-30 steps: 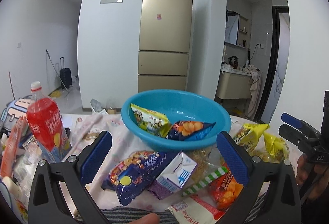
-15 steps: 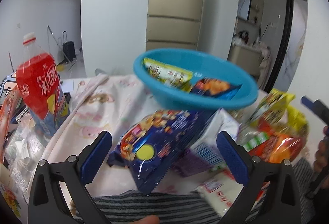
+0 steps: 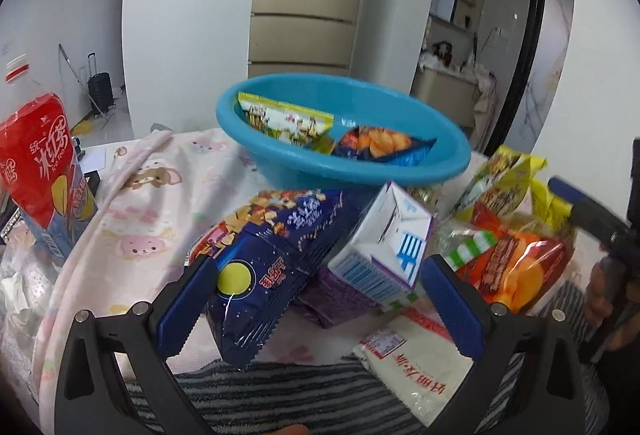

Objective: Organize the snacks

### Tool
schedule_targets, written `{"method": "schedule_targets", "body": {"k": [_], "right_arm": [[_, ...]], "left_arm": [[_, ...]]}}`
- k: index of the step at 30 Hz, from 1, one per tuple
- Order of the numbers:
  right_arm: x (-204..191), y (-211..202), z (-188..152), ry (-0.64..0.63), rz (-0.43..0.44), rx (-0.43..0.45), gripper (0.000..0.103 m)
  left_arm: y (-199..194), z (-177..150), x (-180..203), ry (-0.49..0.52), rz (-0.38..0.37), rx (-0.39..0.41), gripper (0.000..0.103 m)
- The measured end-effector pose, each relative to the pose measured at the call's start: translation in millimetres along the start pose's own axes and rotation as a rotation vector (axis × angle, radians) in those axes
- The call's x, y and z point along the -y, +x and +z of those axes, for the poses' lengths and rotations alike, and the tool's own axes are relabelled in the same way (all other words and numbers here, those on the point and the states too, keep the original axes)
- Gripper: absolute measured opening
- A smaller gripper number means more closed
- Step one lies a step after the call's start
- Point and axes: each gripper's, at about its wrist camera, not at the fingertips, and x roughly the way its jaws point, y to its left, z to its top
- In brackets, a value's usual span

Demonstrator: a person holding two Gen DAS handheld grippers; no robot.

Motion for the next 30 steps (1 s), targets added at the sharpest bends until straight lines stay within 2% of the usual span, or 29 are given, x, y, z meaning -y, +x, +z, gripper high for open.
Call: {"method": "schedule_targets", "body": {"k": [6, 8, 11, 16, 20, 21, 30], "right_arm": [[4.8, 2.3, -1.2, 0.021, -0.005, -0.014, 0.103], [5.1, 3.2, -1.1, 0.021, -0.007, -0.016, 0.103], [5.0, 3.5, -1.3, 0.019, -0.009, -0.018, 0.103], [5.5, 4.3, -2.3, 0.021, -0.011, -0.020, 0.103], [5.3, 4.8, -2.6, 0.021, -0.011, -0.021, 0.103], [5.4, 4.6, -2.4, 0.021, -0.011, -0.020, 0.103], [3.5, 7.1, -4.8, 0.019, -0.014, -0.027, 0.103]], "left_arm": [[19.8, -6.5, -7.5, -0.012, 0.085, -0.094, 0.103], [26.8, -9.5, -10.7, -0.019, 0.097, -0.123, 0.100], [27.6, -11.4, -13.3, -0.029, 0.088, -0.124, 0.087], [20.3, -11.4, -9.5, -0.027, 0.060, -0.095, 0.056], [15.1, -9.7, -14.0, -0.053, 0.041, -0.072, 0.039], [14.2, -9.3, -14.4, -0.056, 0.045, -0.068, 0.024], [6.7, -6.8, -14.4, -0.063, 0.036, -0.036, 0.020]]}}
